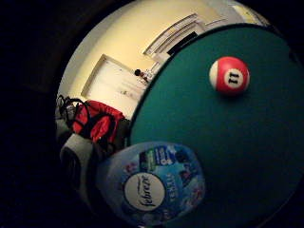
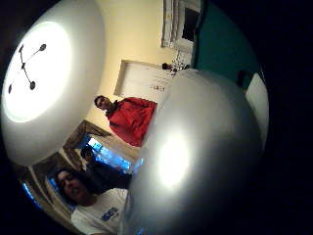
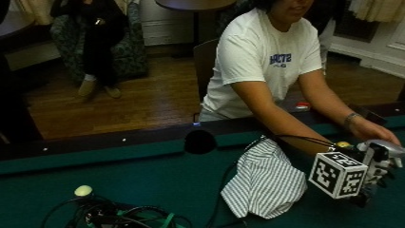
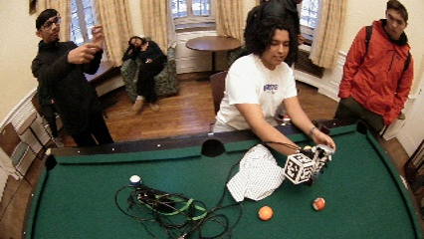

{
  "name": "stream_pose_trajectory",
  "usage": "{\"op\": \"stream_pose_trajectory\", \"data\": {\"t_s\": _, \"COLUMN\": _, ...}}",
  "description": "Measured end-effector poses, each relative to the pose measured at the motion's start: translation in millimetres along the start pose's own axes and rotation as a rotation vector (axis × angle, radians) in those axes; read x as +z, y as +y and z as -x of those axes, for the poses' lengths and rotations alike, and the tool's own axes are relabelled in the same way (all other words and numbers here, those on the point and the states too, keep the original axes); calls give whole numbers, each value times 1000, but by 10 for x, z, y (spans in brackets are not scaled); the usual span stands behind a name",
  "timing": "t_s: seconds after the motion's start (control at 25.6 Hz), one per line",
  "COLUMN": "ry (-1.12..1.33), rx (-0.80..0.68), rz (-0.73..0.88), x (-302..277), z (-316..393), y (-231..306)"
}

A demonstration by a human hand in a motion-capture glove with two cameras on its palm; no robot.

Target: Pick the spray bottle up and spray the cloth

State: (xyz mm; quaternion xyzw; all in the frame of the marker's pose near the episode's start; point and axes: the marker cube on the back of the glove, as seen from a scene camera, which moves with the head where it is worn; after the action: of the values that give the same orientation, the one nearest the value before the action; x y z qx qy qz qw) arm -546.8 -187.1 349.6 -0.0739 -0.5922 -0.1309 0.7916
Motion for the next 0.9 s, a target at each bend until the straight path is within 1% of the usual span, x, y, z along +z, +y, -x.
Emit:
{"op": "stream_pose_trajectory", "data": {"t_s": 0.27, "ry": -9, "rx": 12, "rz": 13, "x": 94, "z": -41, "y": -139}}
{"op": "stream_pose_trajectory", "data": {"t_s": 0.51, "ry": -23, "rx": 67, "rz": 120, "x": 94, "z": -112, "y": -62}}
{"op": "stream_pose_trajectory", "data": {"t_s": 0.74, "ry": 110, "rx": 117, "rz": 230, "x": -79, "z": -210, "y": 168}}
{"op": "stream_pose_trajectory", "data": {"t_s": 0.9, "ry": 238, "rx": 102, "rz": 299, "x": -279, "z": -152, "y": 364}}
